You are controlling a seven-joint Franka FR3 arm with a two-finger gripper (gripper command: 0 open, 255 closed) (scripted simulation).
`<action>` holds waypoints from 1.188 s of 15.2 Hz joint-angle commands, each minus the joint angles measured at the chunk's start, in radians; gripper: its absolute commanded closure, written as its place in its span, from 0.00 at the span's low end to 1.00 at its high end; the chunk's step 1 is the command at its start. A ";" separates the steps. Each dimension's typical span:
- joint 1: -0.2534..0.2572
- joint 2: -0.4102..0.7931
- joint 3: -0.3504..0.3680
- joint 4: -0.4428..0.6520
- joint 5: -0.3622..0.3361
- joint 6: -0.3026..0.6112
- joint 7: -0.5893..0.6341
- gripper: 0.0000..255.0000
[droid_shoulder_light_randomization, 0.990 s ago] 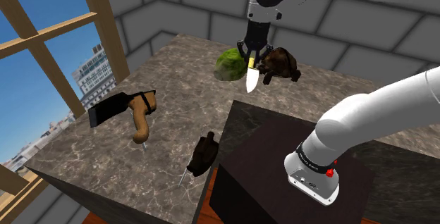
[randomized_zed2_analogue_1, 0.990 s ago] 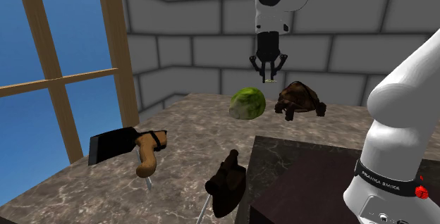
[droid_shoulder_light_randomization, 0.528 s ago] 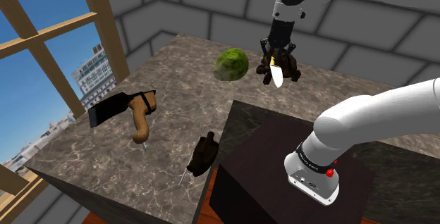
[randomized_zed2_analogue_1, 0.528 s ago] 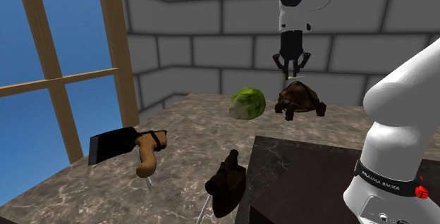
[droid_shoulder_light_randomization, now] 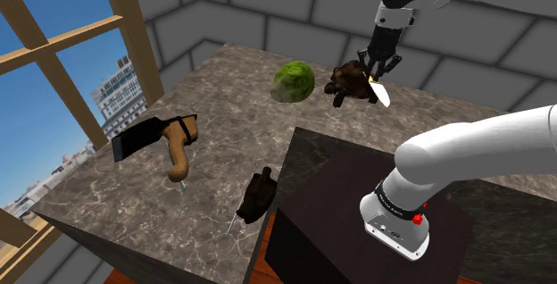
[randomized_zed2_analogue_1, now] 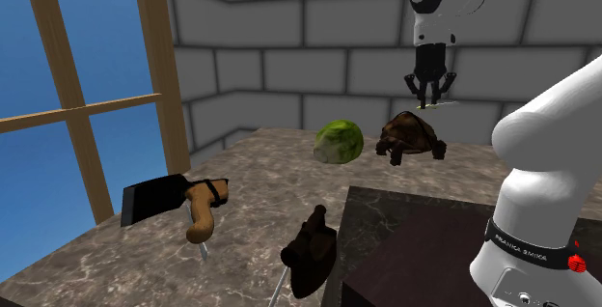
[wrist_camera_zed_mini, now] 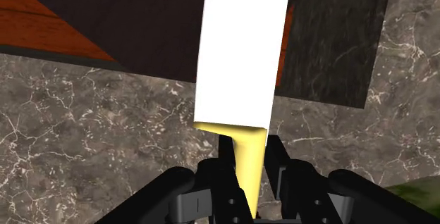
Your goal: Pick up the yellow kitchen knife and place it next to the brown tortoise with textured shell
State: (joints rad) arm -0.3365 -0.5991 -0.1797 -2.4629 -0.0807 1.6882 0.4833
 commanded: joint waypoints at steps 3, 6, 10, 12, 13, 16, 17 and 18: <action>-0.045 0.013 -0.079 0.020 -0.062 -0.002 -0.098 1.00; -0.076 0.034 -0.139 0.044 -0.104 0.001 -0.172 1.00; -0.110 0.080 -0.221 0.093 -0.151 0.010 -0.272 1.00; -0.124 0.110 -0.262 0.123 -0.169 0.017 -0.323 1.00; -0.130 0.127 -0.283 0.140 -0.177 0.020 -0.349 1.00; -0.145 0.184 -0.346 0.196 -0.191 0.033 -0.429 1.00; -0.149 0.206 -0.367 0.217 -0.194 0.037 -0.456 1.00; -0.153 0.229 -0.389 0.239 -0.194 0.042 -0.484 1.00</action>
State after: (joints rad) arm -0.4855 -0.3930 -0.5465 -2.2454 -0.2728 1.7247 0.0284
